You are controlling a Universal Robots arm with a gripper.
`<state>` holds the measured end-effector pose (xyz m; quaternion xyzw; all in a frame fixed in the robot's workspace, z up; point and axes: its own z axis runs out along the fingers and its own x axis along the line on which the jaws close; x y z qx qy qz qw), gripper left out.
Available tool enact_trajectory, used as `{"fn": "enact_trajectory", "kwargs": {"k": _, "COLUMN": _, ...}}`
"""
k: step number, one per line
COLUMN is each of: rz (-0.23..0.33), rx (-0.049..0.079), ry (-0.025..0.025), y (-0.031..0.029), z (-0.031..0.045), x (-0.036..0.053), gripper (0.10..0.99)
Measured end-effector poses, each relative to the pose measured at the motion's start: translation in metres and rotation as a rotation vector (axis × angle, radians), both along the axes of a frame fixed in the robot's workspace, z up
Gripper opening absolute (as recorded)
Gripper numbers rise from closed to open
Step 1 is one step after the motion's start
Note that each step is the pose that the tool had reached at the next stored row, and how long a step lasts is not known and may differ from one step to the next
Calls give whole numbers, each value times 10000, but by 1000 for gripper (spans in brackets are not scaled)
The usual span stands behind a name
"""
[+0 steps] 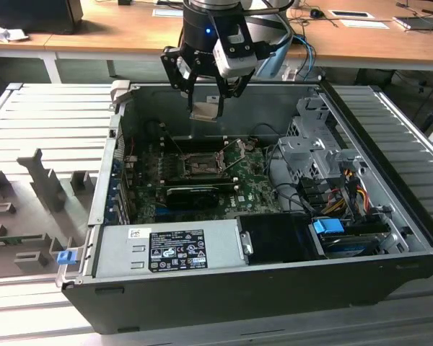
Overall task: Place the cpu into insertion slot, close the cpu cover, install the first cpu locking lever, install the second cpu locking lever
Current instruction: 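Place the cpu into insertion slot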
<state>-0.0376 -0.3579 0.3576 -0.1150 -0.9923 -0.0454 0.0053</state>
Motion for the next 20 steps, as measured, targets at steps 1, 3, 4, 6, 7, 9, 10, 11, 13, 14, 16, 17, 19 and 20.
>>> {"fn": "enact_trajectory", "kwargs": {"k": 1, "rz": -69, "rx": -1, "ry": 0, "y": 0, "z": -1, "x": 0, "gripper": 529}}
{"fn": "enact_trajectory", "kwargs": {"k": 3, "rz": -221, "rx": 0, "ry": 0, "y": 0, "z": -2, "x": 0, "gripper": 529}}
{"fn": "enact_trajectory", "kwargs": {"k": 4, "rz": -277, "rx": 0, "ry": 0, "y": 0, "z": -2, "x": 0, "gripper": 529}}
{"fn": "enact_trajectory", "kwargs": {"k": 6, "rz": -404, "rx": 0, "ry": 0, "y": 0, "z": -3, "x": 0, "gripper": 529}}
{"fn": "enact_trajectory", "kwargs": {"k": 7, "rz": -452, "rx": 0, "ry": 0, "y": 0, "z": -4, "x": 0, "gripper": 529}}
{"fn": "enact_trajectory", "kwargs": {"k": 9, "rz": -561, "rx": 0, "ry": 0, "y": 0, "z": -4, "x": 0, "gripper": 529}}
{"fn": "enact_trajectory", "kwargs": {"k": 10, "rz": -596, "rx": 0, "ry": 0, "y": 0, "z": -5, "x": 0, "gripper": 529}}
{"fn": "enact_trajectory", "kwargs": {"k": 11, "rz": -645, "rx": 0, "ry": 0, "y": 0, "z": -5, "x": 0, "gripper": 529}}
{"fn": "enact_trajectory", "kwargs": {"k": 13, "rz": -741, "rx": 1, "ry": 0, "y": 0, "z": -5, "x": 0, "gripper": 529}}
{"fn": "enact_trajectory", "kwargs": {"k": 14, "rz": -779, "rx": 1, "ry": -1, "y": 0, "z": -5, "x": 0, "gripper": 529}}
{"fn": "enact_trajectory", "kwargs": {"k": 16, "rz": -870, "rx": 0, "ry": 0, "y": 0, "z": -5, "x": 0, "gripper": 529}}
{"fn": "enact_trajectory", "kwargs": {"k": 17, "rz": -920, "rx": 0, "ry": 0, "y": 0, "z": -5, "x": 0, "gripper": 529}}
{"fn": "enact_trajectory", "kwargs": {"k": 19, "rz": -1061, "rx": 0, "ry": 1, "y": 0, "z": -5, "x": 0, "gripper": 529}}
{"fn": "enact_trajectory", "kwargs": {"k": 20, "rz": -1094, "rx": 0, "ry": 0, "y": 0, "z": -5, "x": 0, "gripper": 529}}
